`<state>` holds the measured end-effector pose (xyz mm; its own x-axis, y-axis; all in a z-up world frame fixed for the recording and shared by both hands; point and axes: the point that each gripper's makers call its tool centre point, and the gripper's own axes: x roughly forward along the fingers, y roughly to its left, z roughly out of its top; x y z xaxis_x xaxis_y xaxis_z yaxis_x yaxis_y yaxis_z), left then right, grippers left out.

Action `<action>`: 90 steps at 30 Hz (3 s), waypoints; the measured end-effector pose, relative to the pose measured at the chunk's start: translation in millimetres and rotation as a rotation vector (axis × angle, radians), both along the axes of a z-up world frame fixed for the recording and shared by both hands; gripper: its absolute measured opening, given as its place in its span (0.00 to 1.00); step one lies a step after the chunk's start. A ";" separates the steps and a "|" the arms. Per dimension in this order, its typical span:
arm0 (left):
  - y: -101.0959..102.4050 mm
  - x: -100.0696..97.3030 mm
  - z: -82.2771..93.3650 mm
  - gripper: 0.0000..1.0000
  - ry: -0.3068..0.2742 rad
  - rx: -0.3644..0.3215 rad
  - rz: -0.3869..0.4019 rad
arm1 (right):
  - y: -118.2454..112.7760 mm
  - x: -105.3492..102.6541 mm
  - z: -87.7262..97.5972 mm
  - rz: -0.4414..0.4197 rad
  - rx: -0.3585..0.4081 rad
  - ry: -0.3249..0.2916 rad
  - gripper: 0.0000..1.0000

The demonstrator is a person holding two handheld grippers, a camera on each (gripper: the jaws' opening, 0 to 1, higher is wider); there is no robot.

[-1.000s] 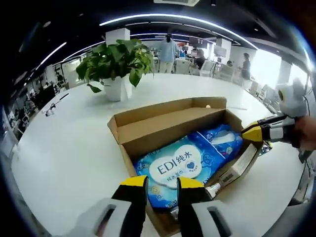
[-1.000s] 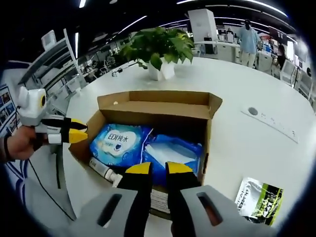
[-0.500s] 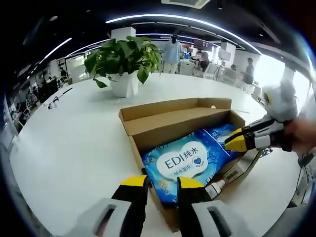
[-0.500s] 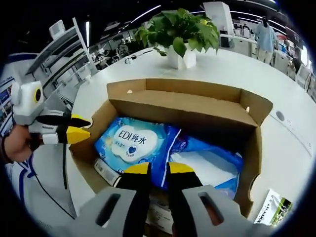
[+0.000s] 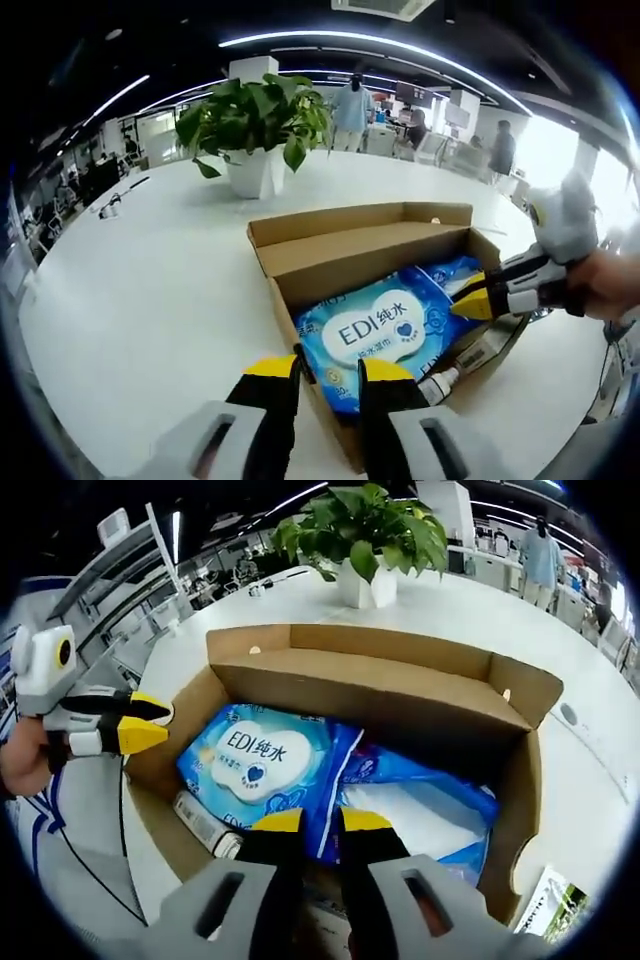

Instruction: Operate the shoe box by opening the lid, removing the specified soft item, and placing it in the target area until the item is outside and the box remains undamaged.

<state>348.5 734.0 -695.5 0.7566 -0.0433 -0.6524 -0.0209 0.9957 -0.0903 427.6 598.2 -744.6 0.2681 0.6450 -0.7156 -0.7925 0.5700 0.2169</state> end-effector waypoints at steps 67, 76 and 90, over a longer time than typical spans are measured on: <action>-47.1 15.7 -11.4 0.27 0.050 -0.035 -0.093 | -25.1 -5.2 33.0 0.011 -0.019 -0.080 0.00; -57.9 25.3 -24.7 0.28 0.106 -0.097 -0.072 | -52.3 5.5 38.2 -0.026 -0.016 -0.101 0.00; -79.8 40.6 -51.6 0.28 0.217 -0.229 -0.049 | -81.2 11.0 33.8 -0.096 0.010 -0.079 0.00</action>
<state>389.1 654.2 -747.1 0.5939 -0.2410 -0.7676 -0.0164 0.9502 -0.3111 438.5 517.0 -710.8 0.3839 0.6207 -0.6837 -0.7493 0.6421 0.1622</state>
